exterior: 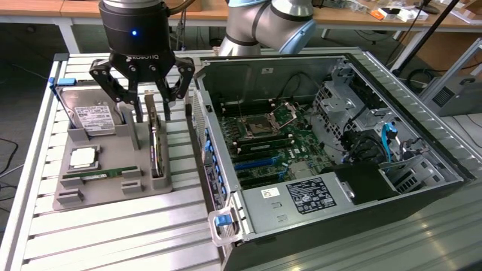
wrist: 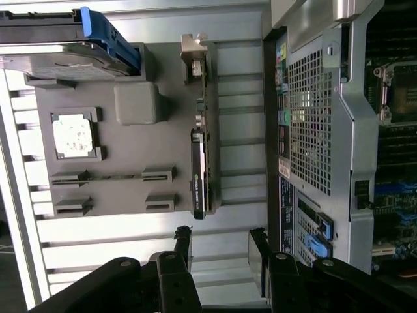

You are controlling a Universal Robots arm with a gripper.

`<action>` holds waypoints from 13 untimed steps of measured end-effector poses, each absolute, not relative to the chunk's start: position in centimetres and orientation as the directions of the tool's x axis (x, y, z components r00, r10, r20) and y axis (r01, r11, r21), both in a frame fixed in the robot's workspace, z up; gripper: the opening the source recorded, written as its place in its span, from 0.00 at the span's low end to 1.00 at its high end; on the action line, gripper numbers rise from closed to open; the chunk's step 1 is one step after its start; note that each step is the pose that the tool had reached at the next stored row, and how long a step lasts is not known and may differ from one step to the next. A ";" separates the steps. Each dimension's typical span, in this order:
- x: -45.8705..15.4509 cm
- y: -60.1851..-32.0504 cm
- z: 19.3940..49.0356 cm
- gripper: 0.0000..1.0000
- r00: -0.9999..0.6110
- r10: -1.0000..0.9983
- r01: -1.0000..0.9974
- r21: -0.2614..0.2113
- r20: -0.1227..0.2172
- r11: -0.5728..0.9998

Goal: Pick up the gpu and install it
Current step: 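Pick up the gpu and move the gpu toward the slot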

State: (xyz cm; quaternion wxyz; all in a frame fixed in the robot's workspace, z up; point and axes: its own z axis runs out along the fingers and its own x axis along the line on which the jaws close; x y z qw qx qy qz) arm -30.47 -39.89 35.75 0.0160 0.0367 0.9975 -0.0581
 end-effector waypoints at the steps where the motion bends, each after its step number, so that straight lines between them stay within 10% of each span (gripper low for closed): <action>1: -30.5 -39.9 35.7 0.48 -0.997 0.071 0.075 -0.115 -0.036 0.990; 13: -30.5 -39.9 35.6 0.48 -0.997 0.071 0.075 -0.125 -0.037 0.989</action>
